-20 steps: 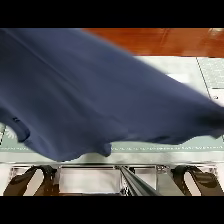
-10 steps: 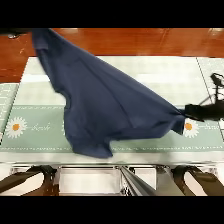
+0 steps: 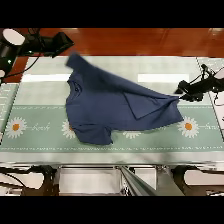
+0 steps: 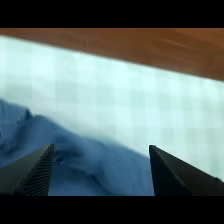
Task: Fold the shirts.
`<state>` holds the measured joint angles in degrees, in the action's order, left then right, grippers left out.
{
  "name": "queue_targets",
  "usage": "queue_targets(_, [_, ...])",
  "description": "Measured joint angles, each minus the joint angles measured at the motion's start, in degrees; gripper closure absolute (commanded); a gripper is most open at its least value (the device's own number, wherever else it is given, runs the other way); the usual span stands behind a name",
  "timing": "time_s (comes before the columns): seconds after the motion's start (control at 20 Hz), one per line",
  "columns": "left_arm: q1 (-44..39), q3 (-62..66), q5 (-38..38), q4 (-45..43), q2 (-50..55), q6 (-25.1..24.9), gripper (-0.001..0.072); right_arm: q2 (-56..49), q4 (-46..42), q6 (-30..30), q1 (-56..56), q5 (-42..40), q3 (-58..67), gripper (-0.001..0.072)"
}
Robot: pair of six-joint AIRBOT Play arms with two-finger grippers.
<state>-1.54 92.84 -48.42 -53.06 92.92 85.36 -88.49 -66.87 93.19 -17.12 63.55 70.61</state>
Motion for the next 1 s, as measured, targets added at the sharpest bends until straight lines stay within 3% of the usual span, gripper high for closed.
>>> queue_targets(0.15, [3.6,1.2,-9.3,-1.0,1.0,0.4,0.0006,-2.0,1.1,-2.6,-3.5,6.1,6.8,0.0081])
queue_targets(0.25, [7.6,1.2,-19.9,-1.9,1.2,-0.4,0.0006,-0.8,-1.9,-4.0,-7.0,11.5,9.0,0.0081])
queue_targets(0.4, [13.0,-6.3,-30.7,-2.3,-2.8,-2.3,0.0007,4.3,-8.2,-3.6,-13.2,15.2,4.7,0.0082])
queue_targets(0.55, [17.8,-23.7,-30.0,-2.5,-12.2,-3.8,0.0007,12.0,-7.0,-5.7,-18.3,11.7,-7.7,0.0082])
queue_targets(0.75, [24.0,-48.9,-21.7,2.2,-26.3,-4.7,0.0007,19.9,-3.6,-10.0,-21.5,7.4,-22.9,0.0082])
queue_targets(1.0, [23.7,-66.0,-15.6,6.4,-34.0,-5.6,0.0007,23.3,4.0,-14.4,-22.5,6.0,-30.1,0.0082])
